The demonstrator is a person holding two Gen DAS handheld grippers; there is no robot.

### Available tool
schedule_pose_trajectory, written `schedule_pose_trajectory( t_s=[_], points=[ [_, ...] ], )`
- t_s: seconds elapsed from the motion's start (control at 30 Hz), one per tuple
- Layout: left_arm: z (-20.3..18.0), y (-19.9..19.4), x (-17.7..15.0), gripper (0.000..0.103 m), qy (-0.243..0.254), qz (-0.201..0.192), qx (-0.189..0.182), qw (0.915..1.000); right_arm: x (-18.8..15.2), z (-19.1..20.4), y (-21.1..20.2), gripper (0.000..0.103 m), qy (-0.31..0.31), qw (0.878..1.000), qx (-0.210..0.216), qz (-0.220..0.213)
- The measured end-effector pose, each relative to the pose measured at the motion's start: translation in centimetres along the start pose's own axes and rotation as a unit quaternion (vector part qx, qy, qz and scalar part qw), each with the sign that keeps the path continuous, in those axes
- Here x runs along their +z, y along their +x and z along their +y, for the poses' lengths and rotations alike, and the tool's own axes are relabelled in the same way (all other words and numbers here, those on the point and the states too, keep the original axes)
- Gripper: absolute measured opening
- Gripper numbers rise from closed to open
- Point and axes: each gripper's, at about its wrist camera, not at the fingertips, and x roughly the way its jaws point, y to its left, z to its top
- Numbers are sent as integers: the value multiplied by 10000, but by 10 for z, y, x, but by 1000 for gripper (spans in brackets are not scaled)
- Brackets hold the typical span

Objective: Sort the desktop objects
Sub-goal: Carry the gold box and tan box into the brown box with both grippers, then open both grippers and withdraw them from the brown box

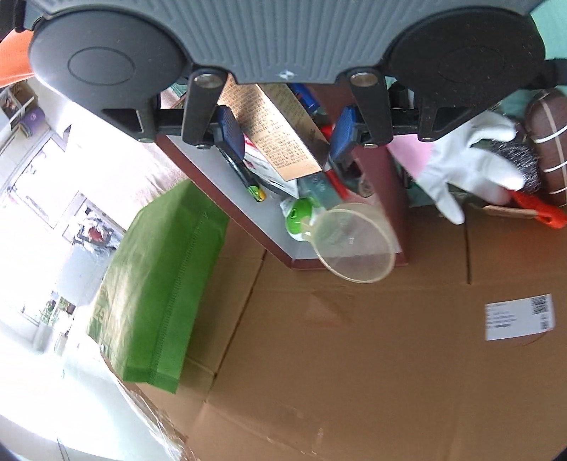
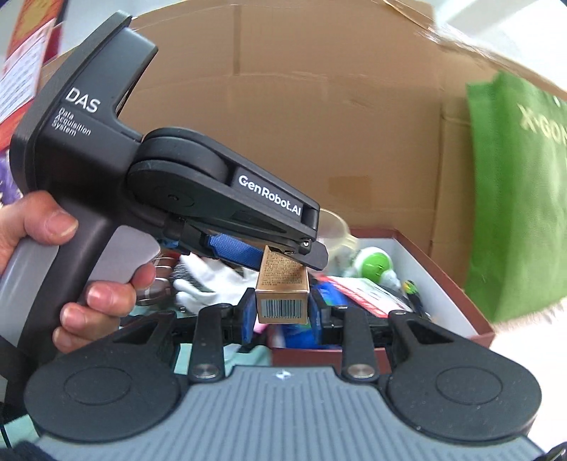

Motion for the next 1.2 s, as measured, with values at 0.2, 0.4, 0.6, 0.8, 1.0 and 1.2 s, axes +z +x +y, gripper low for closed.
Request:
schedule_pose_trajectory(
  t_s=[0.2,0.4,0.6,0.8,1.0,1.2],
  points=[
    [-17,29,10,56,252,90,-22,9996,-2,-33,12,30,384,9992,-53,11],
    [-32,57,16,56,307,189,-155,9992,-2,-61,19,30,614,9980,-163,-23],
    [-49,84,23,56,426,383,-258,9980,-5,-89,24,30,927,9952,-319,9],
    [-51,91,35,55,501,312,-195,9981,1,-103,25,30,1004,9945,-297,5],
    [-41,83,39,102,280,76,-345,9990,3,-98,57,47,688,9959,-315,490],
    [-44,67,32,103,220,-66,-371,9990,-2,-86,33,67,587,9969,-451,264]
  ],
)
